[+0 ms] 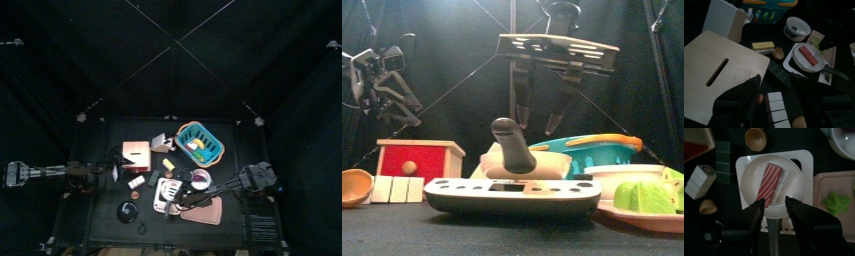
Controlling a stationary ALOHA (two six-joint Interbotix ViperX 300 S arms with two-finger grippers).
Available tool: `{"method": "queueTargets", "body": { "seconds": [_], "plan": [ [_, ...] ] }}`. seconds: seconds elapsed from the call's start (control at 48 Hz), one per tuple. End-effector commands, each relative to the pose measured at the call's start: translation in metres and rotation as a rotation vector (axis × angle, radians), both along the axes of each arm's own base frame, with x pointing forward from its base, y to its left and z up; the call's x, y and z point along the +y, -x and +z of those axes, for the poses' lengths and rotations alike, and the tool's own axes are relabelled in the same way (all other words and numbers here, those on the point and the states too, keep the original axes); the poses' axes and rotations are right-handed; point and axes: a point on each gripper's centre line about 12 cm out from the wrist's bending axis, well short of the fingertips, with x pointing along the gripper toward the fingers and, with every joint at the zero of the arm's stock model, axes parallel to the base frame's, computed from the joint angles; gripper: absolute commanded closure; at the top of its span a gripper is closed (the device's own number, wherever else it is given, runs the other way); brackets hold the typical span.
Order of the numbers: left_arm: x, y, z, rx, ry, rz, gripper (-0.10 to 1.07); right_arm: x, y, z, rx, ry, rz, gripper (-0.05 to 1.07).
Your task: Grab salmon sushi
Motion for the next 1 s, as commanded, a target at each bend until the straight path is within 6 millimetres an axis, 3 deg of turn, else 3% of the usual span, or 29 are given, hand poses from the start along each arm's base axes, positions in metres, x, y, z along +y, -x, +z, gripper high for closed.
{"method": "queueTargets", "body": {
  "seconds": [0.0, 0.208, 0.479, 0.667, 0.792, 0.979],
  "plan": [
    [-0.001, -0.004, 0.007, -0.027, -0.002, -0.012, 0.11, 0.000, 0.000, 0.027, -0.069, 0.009, 0.142, 0.25],
    [-0.002, -0.005, 0.009, -0.048, -0.001, -0.022, 0.11, -0.001, 0.005, 0.026, -0.049, 0.072, 0.467, 0.25],
    [-0.010, -0.003, 0.004, -0.064, 0.005, -0.068, 0.11, -0.036, 0.026, 0.036, 0.048, 0.220, 0.747, 0.25],
    [-0.015, -0.003, 0.004, -0.079, 0.012, -0.094, 0.11, -0.058, 0.033, 0.049, 0.015, 0.332, 0.968, 0.25],
    [-0.016, -0.002, 0.002, -0.077, 0.020, -0.092, 0.11, -0.069, 0.038, 0.041, 0.065, 0.387, 1.133, 0.25],
    [-0.013, -0.011, 0.020, -0.125, 0.011, -0.089, 0.11, -0.078, 0.029, 0.038, 0.073, 0.412, 1.314, 0.25]
  ]
}}
